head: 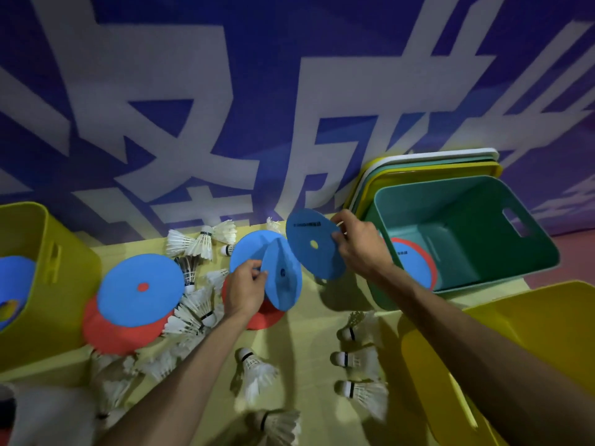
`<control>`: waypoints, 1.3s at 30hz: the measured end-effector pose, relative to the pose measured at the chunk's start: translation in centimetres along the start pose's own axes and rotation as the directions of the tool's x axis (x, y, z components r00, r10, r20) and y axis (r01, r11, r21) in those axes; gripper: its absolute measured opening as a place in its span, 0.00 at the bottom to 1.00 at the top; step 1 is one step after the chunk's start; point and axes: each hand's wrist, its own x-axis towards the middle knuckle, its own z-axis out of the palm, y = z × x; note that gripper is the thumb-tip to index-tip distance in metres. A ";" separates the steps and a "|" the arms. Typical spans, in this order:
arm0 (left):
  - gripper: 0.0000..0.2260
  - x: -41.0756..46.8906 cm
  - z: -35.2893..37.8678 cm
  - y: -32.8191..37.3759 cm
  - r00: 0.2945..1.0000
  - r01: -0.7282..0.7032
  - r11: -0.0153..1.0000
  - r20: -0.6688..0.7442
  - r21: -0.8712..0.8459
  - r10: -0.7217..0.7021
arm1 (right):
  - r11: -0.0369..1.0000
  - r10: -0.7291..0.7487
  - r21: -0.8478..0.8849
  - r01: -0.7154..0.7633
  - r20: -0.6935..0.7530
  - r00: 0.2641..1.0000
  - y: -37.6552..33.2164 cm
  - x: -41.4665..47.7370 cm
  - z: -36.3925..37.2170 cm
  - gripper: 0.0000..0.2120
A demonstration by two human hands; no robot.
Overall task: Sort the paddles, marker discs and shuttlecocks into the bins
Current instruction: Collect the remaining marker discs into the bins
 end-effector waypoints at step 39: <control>0.19 -11.0 5.8 16.3 0.990 0.120 0.590 0.049 -0.798 -0.135 | 0.802 0.282 0.543 -0.249 0.024 0.959 18.2 0.1 -12.5 0.12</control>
